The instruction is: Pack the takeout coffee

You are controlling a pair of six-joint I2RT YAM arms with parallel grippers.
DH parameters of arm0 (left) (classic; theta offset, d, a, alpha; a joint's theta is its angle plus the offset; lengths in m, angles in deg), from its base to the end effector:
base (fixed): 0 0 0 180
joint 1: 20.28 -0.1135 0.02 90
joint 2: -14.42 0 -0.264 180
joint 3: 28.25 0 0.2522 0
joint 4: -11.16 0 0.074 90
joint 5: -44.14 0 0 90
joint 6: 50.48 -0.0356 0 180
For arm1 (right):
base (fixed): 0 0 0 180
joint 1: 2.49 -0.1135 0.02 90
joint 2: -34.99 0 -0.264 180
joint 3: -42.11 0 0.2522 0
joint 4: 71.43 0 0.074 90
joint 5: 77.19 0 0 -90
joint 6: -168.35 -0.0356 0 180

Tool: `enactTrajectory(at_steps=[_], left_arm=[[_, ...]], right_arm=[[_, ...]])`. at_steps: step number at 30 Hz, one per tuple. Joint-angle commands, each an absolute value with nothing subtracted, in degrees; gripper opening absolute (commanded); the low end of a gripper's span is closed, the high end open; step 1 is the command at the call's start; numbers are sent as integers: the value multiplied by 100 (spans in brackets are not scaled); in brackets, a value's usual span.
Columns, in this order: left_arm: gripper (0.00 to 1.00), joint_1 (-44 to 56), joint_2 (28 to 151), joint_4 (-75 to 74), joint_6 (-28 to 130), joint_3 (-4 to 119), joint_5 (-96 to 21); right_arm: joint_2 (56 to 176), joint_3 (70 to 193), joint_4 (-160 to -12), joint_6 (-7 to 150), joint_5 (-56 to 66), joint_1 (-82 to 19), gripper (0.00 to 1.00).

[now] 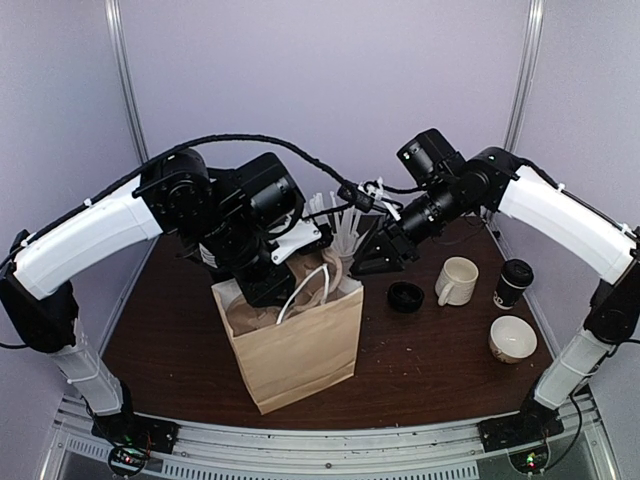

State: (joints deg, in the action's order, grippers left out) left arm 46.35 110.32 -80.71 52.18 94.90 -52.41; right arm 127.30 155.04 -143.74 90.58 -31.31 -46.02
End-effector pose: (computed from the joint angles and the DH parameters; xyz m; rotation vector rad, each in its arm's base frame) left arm 0.1300 -0.2905 0.3928 1.2013 2.4363 -0.2705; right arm 0.2210 0.2441 0.3880 -1.4511 2.0052 1.1861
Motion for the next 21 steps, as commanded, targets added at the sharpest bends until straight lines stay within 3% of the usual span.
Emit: enactTrajectory(at_steps=[1, 15, 21], left_arm=[[26, 4647, 10962, -8149, 5353, 9617, -5412], [26, 4644, 10900, -8196, 5511, 9546, -5432], [26, 4652, 10866, -8211, 5535, 9466, -5476]], right_arm=[[12830, 15751, -14541, 9024, -2820, -4808, 54], [13323, 16128, -14598, 8456, -2067, -5029, 36], [13237, 16046, -14525, 8355, -1813, -5040, 18]])
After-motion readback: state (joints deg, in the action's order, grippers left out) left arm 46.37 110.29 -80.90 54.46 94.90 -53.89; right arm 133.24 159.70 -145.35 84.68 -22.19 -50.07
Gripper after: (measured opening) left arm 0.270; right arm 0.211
